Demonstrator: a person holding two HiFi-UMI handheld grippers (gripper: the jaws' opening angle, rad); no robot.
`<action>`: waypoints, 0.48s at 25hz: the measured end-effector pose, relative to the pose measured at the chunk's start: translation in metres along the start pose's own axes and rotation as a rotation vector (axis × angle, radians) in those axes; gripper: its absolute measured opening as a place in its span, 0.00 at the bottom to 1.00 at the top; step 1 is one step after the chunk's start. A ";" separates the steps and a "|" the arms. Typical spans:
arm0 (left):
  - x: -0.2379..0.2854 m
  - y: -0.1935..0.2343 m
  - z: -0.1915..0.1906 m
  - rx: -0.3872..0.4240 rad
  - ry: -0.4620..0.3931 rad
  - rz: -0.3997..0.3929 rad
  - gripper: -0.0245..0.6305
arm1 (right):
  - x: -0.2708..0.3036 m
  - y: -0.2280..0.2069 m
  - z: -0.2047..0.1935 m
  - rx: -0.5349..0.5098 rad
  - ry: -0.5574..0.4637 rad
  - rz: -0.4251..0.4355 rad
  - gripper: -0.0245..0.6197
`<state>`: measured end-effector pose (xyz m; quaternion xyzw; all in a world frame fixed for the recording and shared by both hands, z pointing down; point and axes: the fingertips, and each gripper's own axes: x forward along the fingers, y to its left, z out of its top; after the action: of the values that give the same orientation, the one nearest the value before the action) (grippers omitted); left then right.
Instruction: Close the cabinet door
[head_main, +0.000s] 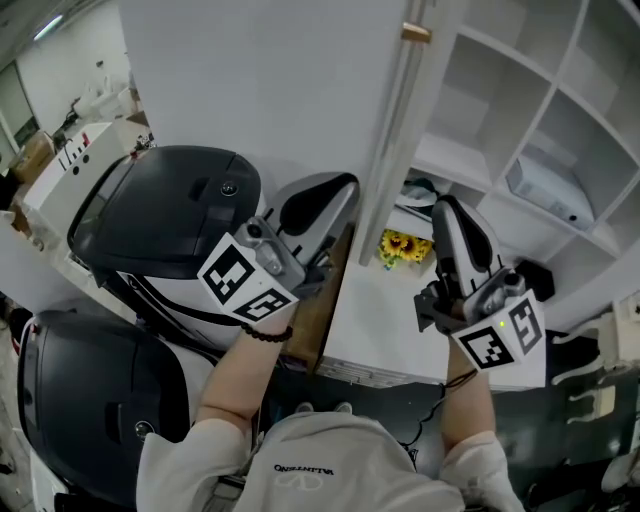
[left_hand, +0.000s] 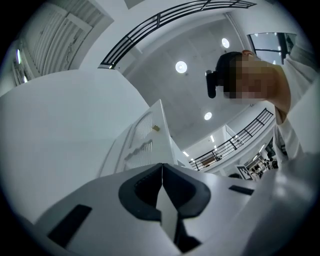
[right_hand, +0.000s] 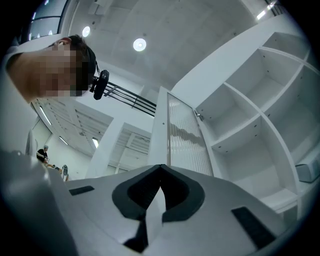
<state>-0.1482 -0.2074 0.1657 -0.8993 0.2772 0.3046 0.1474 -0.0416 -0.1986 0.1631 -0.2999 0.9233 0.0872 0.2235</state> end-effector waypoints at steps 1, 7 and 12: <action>0.005 0.002 0.003 0.000 -0.007 -0.005 0.04 | 0.003 0.000 0.002 -0.001 -0.002 0.010 0.05; 0.027 0.009 0.014 -0.025 -0.038 -0.058 0.04 | 0.019 -0.002 0.011 0.007 -0.027 0.047 0.05; 0.042 0.011 0.019 -0.022 -0.040 -0.093 0.06 | 0.029 -0.003 0.019 0.002 -0.043 0.063 0.05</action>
<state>-0.1358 -0.2248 0.1240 -0.9065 0.2288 0.3182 0.1568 -0.0540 -0.2100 0.1334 -0.2683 0.9275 0.0998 0.2405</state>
